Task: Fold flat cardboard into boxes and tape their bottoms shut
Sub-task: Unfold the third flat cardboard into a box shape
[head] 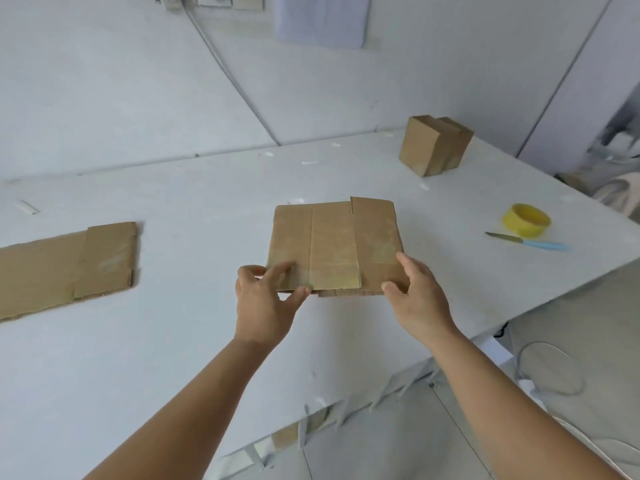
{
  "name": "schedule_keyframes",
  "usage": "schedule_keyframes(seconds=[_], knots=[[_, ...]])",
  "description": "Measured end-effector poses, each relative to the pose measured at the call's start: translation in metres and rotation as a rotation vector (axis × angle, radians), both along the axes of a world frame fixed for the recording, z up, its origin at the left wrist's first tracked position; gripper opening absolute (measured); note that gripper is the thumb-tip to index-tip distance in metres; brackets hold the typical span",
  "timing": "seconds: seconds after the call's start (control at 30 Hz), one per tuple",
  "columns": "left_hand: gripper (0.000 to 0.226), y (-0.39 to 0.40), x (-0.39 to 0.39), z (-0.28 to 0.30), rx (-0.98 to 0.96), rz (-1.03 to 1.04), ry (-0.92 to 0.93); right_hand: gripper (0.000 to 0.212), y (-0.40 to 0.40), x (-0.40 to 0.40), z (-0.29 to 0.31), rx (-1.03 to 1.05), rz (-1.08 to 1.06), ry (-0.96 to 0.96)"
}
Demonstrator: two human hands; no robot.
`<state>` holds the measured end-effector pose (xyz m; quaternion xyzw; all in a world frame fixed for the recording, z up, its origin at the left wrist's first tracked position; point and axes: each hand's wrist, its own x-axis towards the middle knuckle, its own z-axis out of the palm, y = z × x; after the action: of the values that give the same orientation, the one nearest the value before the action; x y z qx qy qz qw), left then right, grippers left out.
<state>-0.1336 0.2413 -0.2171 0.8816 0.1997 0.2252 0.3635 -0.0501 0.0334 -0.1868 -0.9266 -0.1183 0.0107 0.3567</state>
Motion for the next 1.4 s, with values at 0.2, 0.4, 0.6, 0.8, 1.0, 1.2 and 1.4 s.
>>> schedule_keyframes(seconds=[0.2,0.4,0.6,0.8,1.0,1.2,1.4], knots=[[0.048,-0.1,0.034,0.002,0.003,-0.107,-0.011,0.059,-0.109,0.014,0.004,0.019,-0.092,0.003],[0.049,-0.172,0.081,0.004,-0.027,-0.212,0.011,0.057,-0.189,0.043,0.006,0.01,-0.156,0.019],[0.048,-0.213,0.16,0.007,-0.041,-0.283,-0.017,0.057,-0.235,0.102,0.01,0.005,-0.216,0.006],[0.05,-0.24,0.248,0.016,-0.091,-0.33,-0.02,0.056,-0.263,0.173,0.02,0.0,-0.284,0.003],[0.053,-0.246,0.299,0.026,-0.137,-0.319,-0.009,0.053,-0.27,0.226,0.027,-0.007,-0.277,-0.037],[0.046,-0.238,0.324,0.032,-0.198,-0.174,-0.022,0.041,-0.252,0.277,0.033,0.058,-0.149,-0.09],[0.042,-0.249,0.339,0.044,-0.176,-0.015,-0.105,0.037,-0.247,0.334,0.035,0.165,-0.021,-0.116]])
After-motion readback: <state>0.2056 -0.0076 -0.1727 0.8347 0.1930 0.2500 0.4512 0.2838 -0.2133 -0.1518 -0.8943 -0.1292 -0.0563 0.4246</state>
